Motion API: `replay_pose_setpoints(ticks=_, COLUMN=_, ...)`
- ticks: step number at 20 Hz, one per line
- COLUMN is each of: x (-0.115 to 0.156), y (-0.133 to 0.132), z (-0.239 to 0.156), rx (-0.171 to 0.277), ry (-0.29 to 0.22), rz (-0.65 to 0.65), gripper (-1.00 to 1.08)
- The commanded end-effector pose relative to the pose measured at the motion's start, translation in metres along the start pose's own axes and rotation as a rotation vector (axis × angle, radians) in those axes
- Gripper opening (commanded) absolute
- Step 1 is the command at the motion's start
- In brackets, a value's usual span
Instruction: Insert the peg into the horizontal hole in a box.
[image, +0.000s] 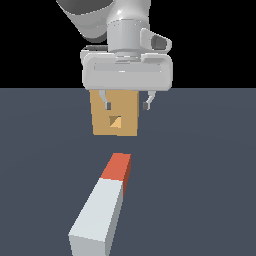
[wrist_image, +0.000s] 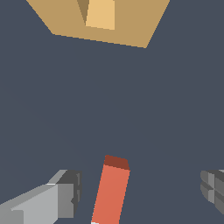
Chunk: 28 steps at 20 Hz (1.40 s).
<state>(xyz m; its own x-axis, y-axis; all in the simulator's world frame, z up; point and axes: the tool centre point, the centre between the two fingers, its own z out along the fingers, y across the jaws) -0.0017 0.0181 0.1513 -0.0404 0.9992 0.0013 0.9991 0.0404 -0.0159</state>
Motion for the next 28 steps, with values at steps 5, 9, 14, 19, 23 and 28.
replay_pose_setpoints(ticks=5, x=-0.009, y=-0.001, z=0.004, rx=-0.001, ry=0.000, rz=0.011, gripper=1.00)
replay_pose_setpoints(ticks=9, x=-0.036, y=-0.006, z=0.016, rx=-0.003, ry=-0.001, rz=0.043, gripper=1.00)
replay_pose_setpoints(ticks=14, x=-0.095, y=-0.020, z=0.041, rx=-0.008, ry=-0.002, rz=0.112, gripper=1.00)
replay_pose_setpoints(ticks=19, x=-0.150, y=-0.035, z=0.066, rx=-0.013, ry=-0.003, rz=0.177, gripper=1.00)
replay_pose_setpoints(ticks=23, x=-0.173, y=-0.042, z=0.077, rx=-0.015, ry=-0.002, rz=0.205, gripper=1.00)
replay_pose_setpoints(ticks=28, x=-0.179, y=-0.044, z=0.080, rx=-0.014, ry=-0.001, rz=0.213, gripper=1.00)
